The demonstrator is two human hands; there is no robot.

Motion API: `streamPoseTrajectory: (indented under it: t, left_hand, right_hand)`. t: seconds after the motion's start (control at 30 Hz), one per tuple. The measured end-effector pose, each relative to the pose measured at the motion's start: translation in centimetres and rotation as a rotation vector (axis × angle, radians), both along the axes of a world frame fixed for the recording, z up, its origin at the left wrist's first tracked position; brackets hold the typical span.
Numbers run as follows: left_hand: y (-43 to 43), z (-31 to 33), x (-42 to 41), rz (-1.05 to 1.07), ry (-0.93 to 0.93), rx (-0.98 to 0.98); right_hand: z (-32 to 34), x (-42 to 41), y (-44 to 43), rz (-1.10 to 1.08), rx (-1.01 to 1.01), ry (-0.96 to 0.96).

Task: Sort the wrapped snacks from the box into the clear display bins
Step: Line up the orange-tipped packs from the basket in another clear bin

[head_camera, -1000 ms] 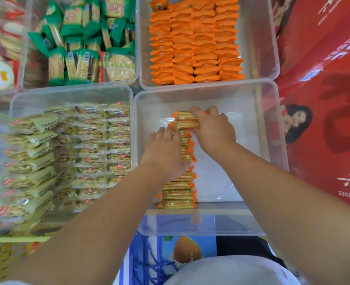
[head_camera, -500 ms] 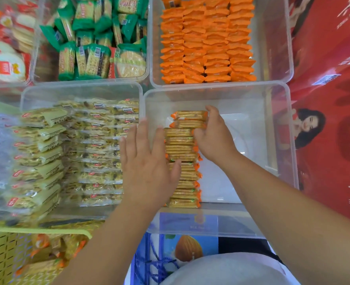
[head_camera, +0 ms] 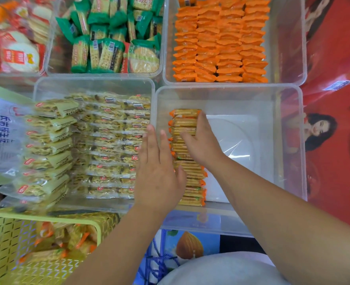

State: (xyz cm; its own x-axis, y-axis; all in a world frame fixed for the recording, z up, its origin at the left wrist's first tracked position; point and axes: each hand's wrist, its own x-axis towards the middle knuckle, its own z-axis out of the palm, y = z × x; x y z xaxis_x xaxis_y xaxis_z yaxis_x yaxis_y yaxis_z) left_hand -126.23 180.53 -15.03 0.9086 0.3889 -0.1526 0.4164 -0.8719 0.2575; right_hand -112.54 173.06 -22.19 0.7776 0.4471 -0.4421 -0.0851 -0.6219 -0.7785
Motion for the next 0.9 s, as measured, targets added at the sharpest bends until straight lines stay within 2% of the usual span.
streamPoseTrajectory:
  t: [0.1,0.17,0.2,0.33,0.43,0.67,0.9]
  left_hand:
    - [0.0,-0.1,0.0,0.004,-0.030,-0.028]
    - [0.0,-0.1,0.0,0.024,-0.062,-0.057]
    - [0.1,-0.2,-0.1,0.035,-0.083,-0.075]
    - [0.3,-0.3,-0.2,0.050,-0.139,-0.119]
    - [0.2,-0.4,-0.3,0.035,-0.132,-0.113]
    - [0.1,-0.6,-0.2,0.036,-0.092,-0.087]
    - [0.4,0.8,-0.3,0.021,-0.039,-0.093]
  right_hand:
    - [-0.7,-1.2,-1.2,0.149,-0.236,-0.371]
    - [-1.3,-1.8,-1.9,0.174,-0.287,-0.497]
    - [-1.5,-2.1,-2.0,0.132,-0.250,-0.457]
    - [-1.9,-2.7,-1.9,-0.238,0.105,-0.026]
    - [-1.7,-3.8,-1.3,-0.152,0.170,-0.050]
    - [-1.8,-3.1,-0.7,-0.032,0.126,-0.045]
    - [0.8,-1.9,-2.3,0.081,-0.035,-0.010]
